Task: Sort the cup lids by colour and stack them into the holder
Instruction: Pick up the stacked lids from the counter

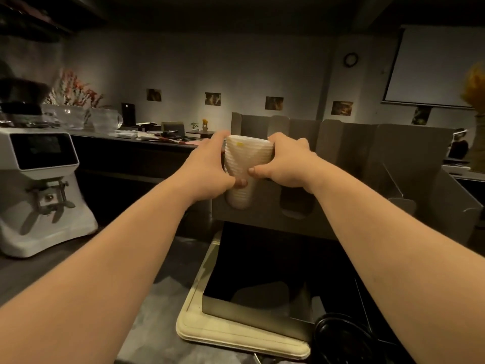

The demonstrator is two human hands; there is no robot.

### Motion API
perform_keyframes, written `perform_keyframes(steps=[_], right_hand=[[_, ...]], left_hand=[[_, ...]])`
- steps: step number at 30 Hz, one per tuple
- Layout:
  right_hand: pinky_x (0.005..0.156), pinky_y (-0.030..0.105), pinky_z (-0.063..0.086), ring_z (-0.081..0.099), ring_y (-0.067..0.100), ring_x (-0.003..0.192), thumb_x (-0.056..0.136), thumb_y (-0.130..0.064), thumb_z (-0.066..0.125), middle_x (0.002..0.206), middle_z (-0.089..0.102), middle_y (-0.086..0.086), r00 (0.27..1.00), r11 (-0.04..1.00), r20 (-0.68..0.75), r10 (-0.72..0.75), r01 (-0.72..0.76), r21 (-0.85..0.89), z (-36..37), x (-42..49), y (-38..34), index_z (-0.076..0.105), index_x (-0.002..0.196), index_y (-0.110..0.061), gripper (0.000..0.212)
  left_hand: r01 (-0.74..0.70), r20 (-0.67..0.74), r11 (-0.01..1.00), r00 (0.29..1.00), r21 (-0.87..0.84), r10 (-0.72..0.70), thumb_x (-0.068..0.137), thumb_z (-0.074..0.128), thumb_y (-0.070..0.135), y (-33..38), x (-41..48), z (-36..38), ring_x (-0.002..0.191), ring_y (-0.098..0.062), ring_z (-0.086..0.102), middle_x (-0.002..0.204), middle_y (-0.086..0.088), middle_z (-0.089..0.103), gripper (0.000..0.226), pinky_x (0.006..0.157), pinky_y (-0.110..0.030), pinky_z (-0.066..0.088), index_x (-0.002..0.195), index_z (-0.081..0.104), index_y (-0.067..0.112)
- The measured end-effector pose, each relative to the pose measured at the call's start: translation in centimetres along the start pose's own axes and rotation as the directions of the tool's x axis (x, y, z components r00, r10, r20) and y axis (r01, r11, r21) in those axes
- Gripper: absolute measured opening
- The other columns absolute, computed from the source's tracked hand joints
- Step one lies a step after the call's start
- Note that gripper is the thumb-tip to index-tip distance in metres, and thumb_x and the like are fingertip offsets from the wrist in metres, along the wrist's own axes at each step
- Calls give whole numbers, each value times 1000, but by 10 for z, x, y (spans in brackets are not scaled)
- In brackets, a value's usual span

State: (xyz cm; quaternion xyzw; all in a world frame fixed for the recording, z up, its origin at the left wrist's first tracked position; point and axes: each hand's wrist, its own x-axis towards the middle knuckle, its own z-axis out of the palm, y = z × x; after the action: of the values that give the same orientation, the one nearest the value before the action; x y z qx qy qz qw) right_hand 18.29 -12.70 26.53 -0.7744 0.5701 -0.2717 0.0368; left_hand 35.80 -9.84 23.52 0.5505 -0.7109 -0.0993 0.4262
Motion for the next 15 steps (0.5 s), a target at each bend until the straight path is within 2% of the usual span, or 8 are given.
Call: perform_keyframes(steps=[2, 4, 6, 7, 9, 11, 13, 15], right_hand=[[105, 51, 42, 39, 28, 122, 84, -54, 73, 134, 47, 7, 1000, 1000, 0, -2, 2, -20, 1, -4, -1, 41, 142, -24, 72], [110, 53, 36, 33, 32, 134, 86, -52, 71, 147, 39, 8, 1000, 1000, -7, 14, -14, 6, 0, -14, -1, 30, 153, -25, 83], [114, 54, 32, 28, 32, 143, 88, -48, 72, 155, 35, 6, 999, 994, -36, 35, -31, 102, -6, -34, 3, 22, 157, -26, 88], [115, 53, 35, 30, 30, 143, 88, -46, 72, 153, 38, 3, 997, 984, -72, 37, -24, 178, -10, -48, 7, 26, 156, -27, 84], [109, 45, 45, 44, 20, 133, 89, -40, 73, 139, 51, -3, 974, 956, -228, 8, 60, 289, -17, -85, 20, 45, 145, -28, 63], [97, 23, 50, 56, 6, 114, 92, -31, 71, 118, 61, -10, 898, 936, -439, -42, 189, 297, -20, -134, 35, 60, 126, -26, 36], [81, 12, 50, 62, 2, 94, 93, -23, 70, 97, 65, -13, 856, 906, -517, -8, 225, 358, -12, -182, 51, 66, 108, -22, 15], [73, 10, 49, 64, 1, 88, 93, -20, 69, 87, 67, -12, 886, 880, -448, 118, 116, 461, 9, -220, 70, 68, 100, -24, 8]], left_hand=[[17, 22, 1000, 1000, -3, -17, 75, 86, 22, 1, -4, 3, 137, -20, 39, 154, 1, 37, 107, 102, -36, 40, 157, 17, 33], [40, 17, 999, 999, -17, -40, 80, 82, 22, 4, -12, 6, 145, -23, 30, 161, 2, 28, 109, 111, -43, 35, 159, 8, 36], [77, -34, 997, 996, -10, -77, 82, 80, 25, 9, -26, 10, 149, -24, 24, 164, 1, 23, 107, 116, -46, 30, 160, 7, 34], [94, -88, 995, 992, 28, -91, 82, 79, 26, 12, -36, 12, 150, -24, 22, 164, 0, 24, 105, 117, -47, 27, 160, 9, 31], [54, -221, 997, 974, 63, -39, 82, 79, 28, 19, -68, 20, 144, -22, 31, 155, 0, 36, 90, 118, -43, 31, 156, 27, 25], [-61, -270, 995, 962, -84, 36, 82, 78, 26, 27, -110, 37, 121, -13, 52, 128, 4, 55, 56, 103, -34, 48, 132, 54, 27], [-33, -116, 954, 993, -297, -1, 83, 77, 24, 35, -153, 63, 95, -6, 62, 101, 8, 65, 28, 84, -29, 55, 107, 64, 30], [100, 132, 928, 990, -360, -55, 84, 77, 27, 36, -183, 98, 94, 1, 62, 99, 14, 65, 27, 83, -25, 55, 104, 64, 38]])
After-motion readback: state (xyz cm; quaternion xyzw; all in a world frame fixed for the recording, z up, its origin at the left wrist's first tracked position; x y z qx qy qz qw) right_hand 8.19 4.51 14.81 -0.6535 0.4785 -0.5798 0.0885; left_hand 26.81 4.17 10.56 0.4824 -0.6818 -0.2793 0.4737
